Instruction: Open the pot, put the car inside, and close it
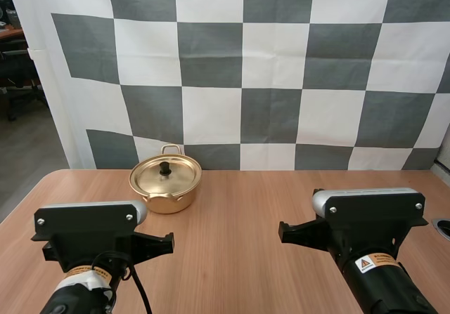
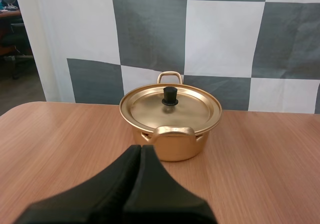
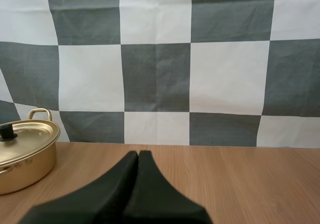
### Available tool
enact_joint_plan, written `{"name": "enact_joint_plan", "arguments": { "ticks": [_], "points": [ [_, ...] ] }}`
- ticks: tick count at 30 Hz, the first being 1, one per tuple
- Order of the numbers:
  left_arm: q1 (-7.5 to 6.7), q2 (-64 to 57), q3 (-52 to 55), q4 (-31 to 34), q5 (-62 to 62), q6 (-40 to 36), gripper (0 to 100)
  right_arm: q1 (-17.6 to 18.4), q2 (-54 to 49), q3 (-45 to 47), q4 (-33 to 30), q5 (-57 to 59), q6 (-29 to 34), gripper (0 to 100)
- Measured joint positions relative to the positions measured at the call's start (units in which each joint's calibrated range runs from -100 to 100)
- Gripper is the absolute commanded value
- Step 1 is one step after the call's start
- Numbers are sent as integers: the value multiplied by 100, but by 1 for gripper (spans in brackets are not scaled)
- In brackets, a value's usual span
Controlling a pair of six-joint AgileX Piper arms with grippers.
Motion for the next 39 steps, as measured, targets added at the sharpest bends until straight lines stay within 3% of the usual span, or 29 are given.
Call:
{"name": "enact_joint_plan", "arguments": {
  "ticks": [10, 24, 39],
  "points": [
    [0, 0, 0, 0, 0, 0, 0, -206, -56, 0, -281, 816, 37, 0],
    [0, 0, 0, 0, 0, 0, 0, 242, -688, 0, -806, 1782, 69, 0],
    [0, 0, 0, 0, 0, 0, 0, 149, -702, 0, -805, 1851, 161, 0]
  ]
}}
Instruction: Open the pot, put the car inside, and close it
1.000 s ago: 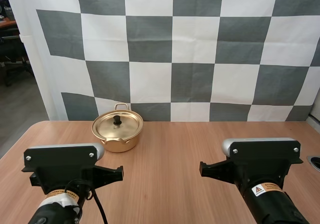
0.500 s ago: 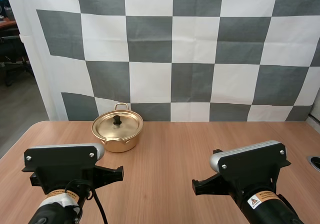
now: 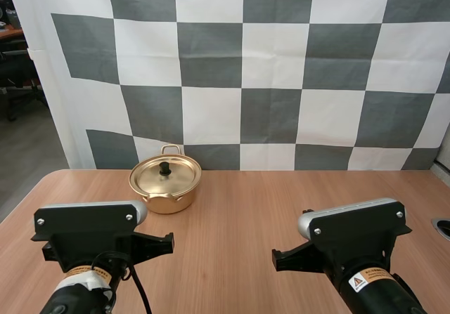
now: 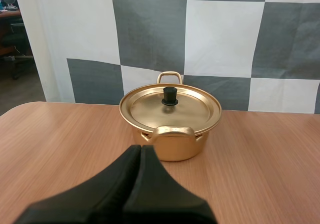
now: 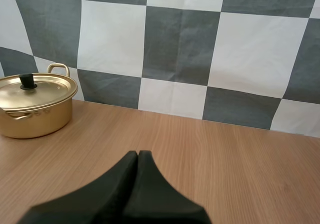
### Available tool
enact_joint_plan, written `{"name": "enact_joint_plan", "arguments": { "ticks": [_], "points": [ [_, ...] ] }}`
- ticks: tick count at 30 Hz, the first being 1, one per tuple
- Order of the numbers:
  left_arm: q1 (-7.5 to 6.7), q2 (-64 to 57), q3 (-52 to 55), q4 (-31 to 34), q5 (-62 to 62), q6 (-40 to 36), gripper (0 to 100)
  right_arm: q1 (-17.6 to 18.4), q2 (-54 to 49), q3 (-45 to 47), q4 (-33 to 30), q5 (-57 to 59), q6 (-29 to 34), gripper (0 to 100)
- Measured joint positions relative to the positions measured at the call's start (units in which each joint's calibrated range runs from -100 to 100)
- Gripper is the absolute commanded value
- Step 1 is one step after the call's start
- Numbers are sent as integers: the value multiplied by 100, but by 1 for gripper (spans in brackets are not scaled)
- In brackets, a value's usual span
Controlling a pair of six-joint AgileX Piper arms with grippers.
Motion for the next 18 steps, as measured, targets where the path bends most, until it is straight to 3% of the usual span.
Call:
{"name": "enact_joint_plan", "arguments": {
  "ticks": [18],
  "points": [
    [0, 0, 0, 0, 0, 0, 0, 0, 0, 0, -54, 0, 0, 0]
  ]
}}
